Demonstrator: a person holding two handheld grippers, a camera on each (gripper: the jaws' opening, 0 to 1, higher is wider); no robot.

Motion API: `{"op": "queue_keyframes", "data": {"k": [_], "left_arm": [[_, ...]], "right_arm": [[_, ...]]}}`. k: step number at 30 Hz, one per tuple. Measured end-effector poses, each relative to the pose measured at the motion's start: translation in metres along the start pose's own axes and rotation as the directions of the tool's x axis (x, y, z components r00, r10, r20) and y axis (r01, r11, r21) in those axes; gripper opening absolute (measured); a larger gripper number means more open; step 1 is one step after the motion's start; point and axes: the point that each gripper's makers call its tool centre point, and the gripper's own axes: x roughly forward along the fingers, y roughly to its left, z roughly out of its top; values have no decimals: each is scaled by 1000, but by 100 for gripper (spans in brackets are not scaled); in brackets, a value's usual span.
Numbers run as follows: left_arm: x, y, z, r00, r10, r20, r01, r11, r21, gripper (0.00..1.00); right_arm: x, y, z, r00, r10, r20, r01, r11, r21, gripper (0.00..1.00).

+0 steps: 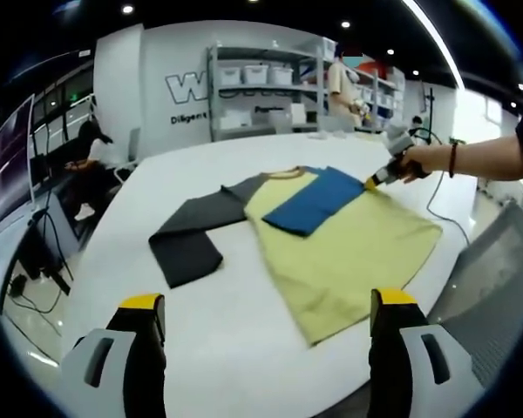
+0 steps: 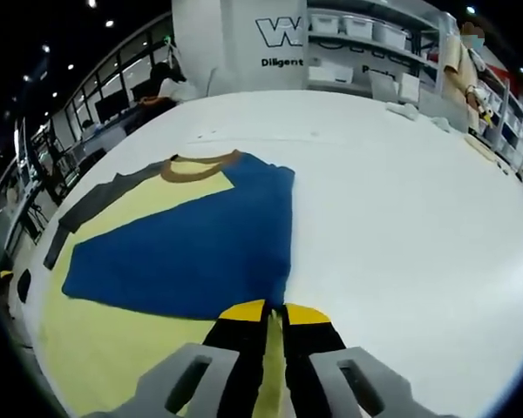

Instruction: Fold the garment on the visible template until the final outline fits inside the template.

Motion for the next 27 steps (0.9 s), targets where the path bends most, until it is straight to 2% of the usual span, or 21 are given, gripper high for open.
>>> {"op": "queue_keyframes", "data": {"k": [2,5,7,9,14,20,27], "left_arm": [[0,0,0,1000,0,-1,0,1000,0,94],[1,0,-1,1000,-2,-7,2,1000,1,94],[1,0,-1,1000,-1,-9,1,1000,2,94],[1,1,-1,1000,1,-11,-1,1000,-2,94],[3,8,1,1000,20,-6,-20,1000,-4,95],[5,24,5,998,55,7,-54,998,-28,94],[13,40,10,997,76,14,-75,997,-32,91]], "right_arm": [[-1,0,1,1000,1,7,-1,1000,-16,1],[-1,0,3,999,7,35,-8,999,43,4],[-3,1,6,998,15,56,-19,998,67,14],[-8,5,9,996,43,78,-51,993,102,28],[-28,23,9,991,88,98,-96,992,86,55],[-62,46,8,978,159,136,-172,981,90,76],[-99,64,8,956,230,182,-247,966,76,90]]}}
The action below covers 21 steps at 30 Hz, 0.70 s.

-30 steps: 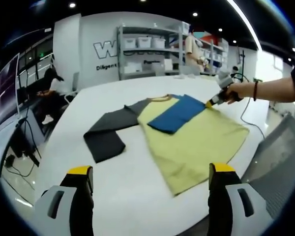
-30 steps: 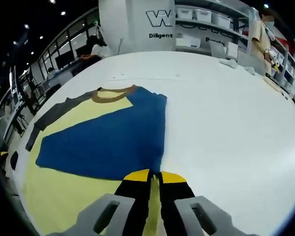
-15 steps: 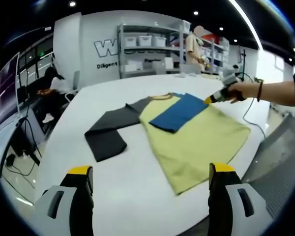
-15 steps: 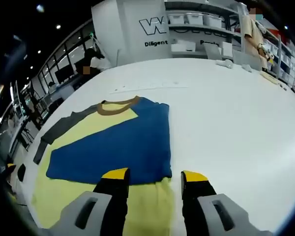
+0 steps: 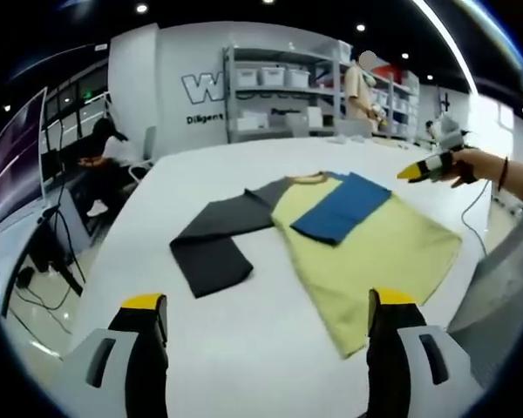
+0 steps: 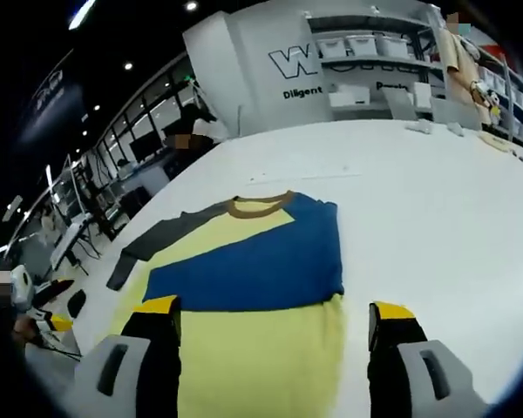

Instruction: Fold the garment on the visible template until the final outline fits inside the template.

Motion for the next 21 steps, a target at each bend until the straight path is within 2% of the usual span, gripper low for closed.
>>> {"op": "queue_keyframes", "data": {"k": [5,8,12,16,21], "left_arm": [[6,16,-1,1000,26,-14,-27,999,-24,87],[10,27,-3,999,33,-15,-34,997,-70,83],[17,40,-6,998,50,-25,-52,993,-107,78],[27,48,-10,998,56,-33,-61,985,-162,73],[40,56,-14,997,56,-54,-66,978,-198,59]], "right_arm": [[-21,13,3,999,31,27,-30,999,-31,96],[-34,20,4,998,40,49,-38,999,-36,96],[-47,22,8,996,25,86,-23,999,-22,96],[-59,23,8,995,-2,96,7,999,-54,95],[-68,20,5,994,-22,112,27,999,-44,93]]}}
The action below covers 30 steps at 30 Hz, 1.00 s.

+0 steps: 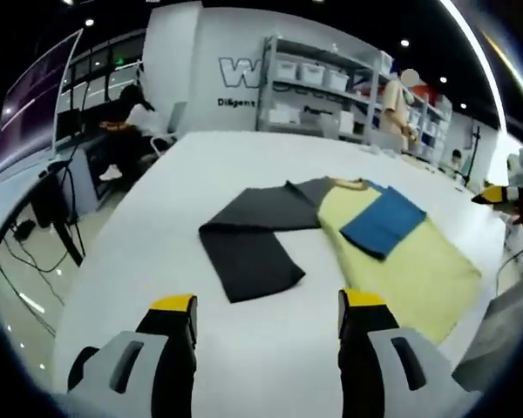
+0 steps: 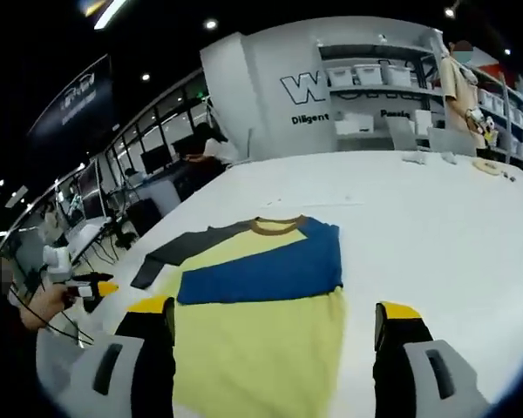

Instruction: Fold the garment on the visible template until the final outline fits inside the template.

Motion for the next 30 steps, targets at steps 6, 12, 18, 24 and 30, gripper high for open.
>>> {"op": "queue_keyframes", "data": {"k": [6,12,18,24,30], "left_arm": [[14,12,-2,999,33,-11,-34,998,-44,47],[27,22,-7,998,61,-31,-64,993,-97,33],[35,25,-17,995,74,-70,-83,987,-137,29],[40,24,-17,995,83,-63,-91,987,-136,22],[42,16,-24,991,89,-99,-100,988,-119,9]], "right_arm": [[-8,-5,-5,999,-33,2,33,999,-12,90],[-13,-13,-7,998,-68,15,68,998,5,84],[-18,-20,-10,995,-101,12,100,995,12,80],[-22,-25,-13,992,-124,16,124,992,23,75],[-27,-27,-15,988,-150,26,150,989,18,72]]}}
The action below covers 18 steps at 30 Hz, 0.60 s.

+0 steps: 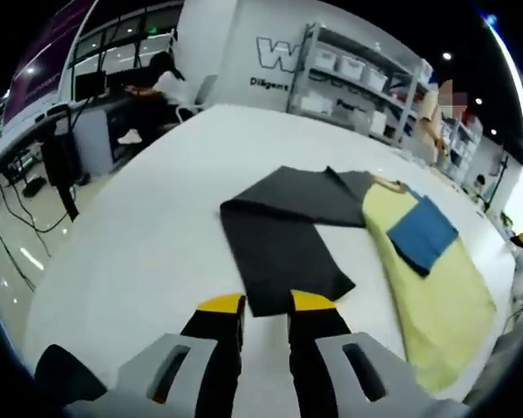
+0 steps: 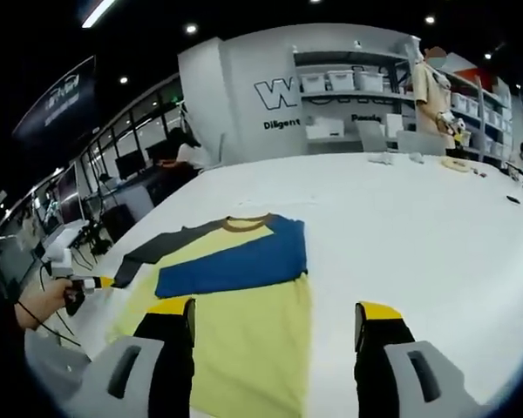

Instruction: Fold the garment on the visible template until the final outline fits inside the template.

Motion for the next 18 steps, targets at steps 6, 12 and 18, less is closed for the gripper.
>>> {"op": "queue_keyframes", "data": {"k": [6,12,18], "left_arm": [[0,-1,3,1000,12,21,-13,998,62,4],[-2,0,4,1000,2,2,-2,999,45,1],[-6,13,16,1000,16,15,-17,997,72,0]], "right_arm": [[0,0,-3,1000,-8,-5,8,1000,6,71],[1,1,-4,1000,-9,-11,9,1000,-2,69],[1,3,-4,1000,1,-13,-1,1000,-6,70]]}}
